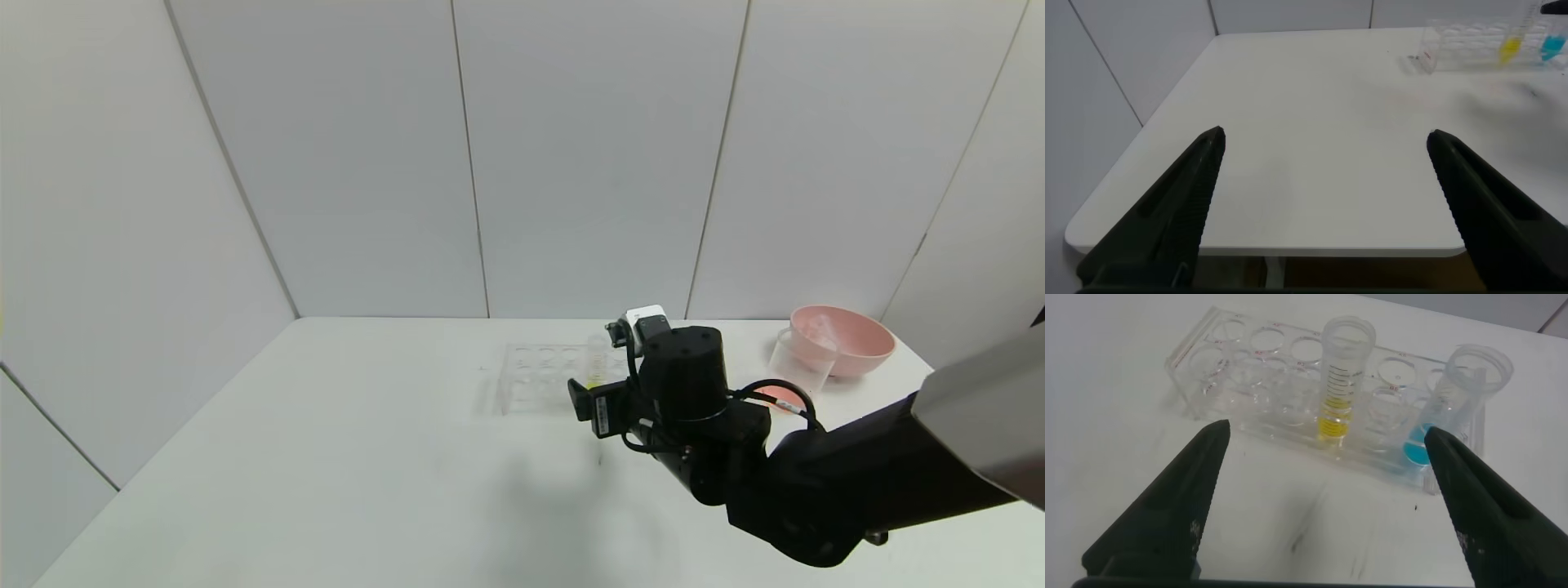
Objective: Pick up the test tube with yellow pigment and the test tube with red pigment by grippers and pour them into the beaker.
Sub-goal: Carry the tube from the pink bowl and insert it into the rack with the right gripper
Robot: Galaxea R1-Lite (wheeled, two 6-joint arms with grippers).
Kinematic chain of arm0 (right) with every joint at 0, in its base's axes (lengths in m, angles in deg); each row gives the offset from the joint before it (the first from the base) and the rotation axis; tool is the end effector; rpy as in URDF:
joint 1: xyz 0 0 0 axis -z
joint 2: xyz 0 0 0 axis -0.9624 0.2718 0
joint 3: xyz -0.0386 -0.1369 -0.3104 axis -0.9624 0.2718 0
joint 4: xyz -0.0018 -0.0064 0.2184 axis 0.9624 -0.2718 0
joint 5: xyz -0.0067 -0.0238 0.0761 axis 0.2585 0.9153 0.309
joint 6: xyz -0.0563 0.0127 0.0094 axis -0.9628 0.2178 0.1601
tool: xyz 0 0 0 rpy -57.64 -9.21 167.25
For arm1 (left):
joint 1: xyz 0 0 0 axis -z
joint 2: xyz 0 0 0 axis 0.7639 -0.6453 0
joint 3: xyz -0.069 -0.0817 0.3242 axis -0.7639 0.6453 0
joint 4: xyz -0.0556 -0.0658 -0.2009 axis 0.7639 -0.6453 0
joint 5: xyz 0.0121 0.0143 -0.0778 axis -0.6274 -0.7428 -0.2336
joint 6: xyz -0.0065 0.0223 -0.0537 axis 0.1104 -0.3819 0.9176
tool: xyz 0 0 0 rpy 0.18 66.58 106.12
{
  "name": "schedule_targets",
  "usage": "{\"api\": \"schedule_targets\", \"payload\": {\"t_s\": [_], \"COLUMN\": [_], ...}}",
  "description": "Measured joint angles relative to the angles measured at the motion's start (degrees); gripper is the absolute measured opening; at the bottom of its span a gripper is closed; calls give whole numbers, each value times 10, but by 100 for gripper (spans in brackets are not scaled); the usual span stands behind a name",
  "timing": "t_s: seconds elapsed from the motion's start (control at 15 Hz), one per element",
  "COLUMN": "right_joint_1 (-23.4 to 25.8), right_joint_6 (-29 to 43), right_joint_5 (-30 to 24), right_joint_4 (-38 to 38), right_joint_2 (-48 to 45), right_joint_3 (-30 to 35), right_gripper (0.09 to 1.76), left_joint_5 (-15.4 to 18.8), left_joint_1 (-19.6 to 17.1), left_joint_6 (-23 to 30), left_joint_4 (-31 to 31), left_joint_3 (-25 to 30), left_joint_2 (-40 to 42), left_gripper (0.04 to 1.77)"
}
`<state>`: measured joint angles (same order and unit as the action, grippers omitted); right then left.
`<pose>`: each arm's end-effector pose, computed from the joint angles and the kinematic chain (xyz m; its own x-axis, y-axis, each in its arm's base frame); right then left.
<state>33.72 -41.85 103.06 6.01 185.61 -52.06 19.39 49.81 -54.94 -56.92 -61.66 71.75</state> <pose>0.3653 0.2821 0.1046 0.9120 0.2705 -0.3085 -0.2795 0.9600 0.0155 0.0023 -0.0001 0.0754 1.0000 -0.0013 0.0000 0.0013 0.9998 0.0195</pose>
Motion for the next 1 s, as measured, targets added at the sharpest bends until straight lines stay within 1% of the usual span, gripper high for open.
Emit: {"api": "schedule_targets", "payload": {"t_s": [0.47,1.0], "right_joint_1": [14,30], "right_joint_6": [-2,-2], "right_joint_5": [0,-3], "right_joint_4": [-7,0], "right_joint_2": [45,90], "right_joint_3": [-59,-96], "right_gripper": [171,171], "left_joint_5": [0,0], "left_joint_1": [0,0], "left_joint_6": [0,0], "left_joint_4": [0,0], "left_joint_3": [0,0], "left_joint_2": [0,0], "left_gripper": [176,176]}}
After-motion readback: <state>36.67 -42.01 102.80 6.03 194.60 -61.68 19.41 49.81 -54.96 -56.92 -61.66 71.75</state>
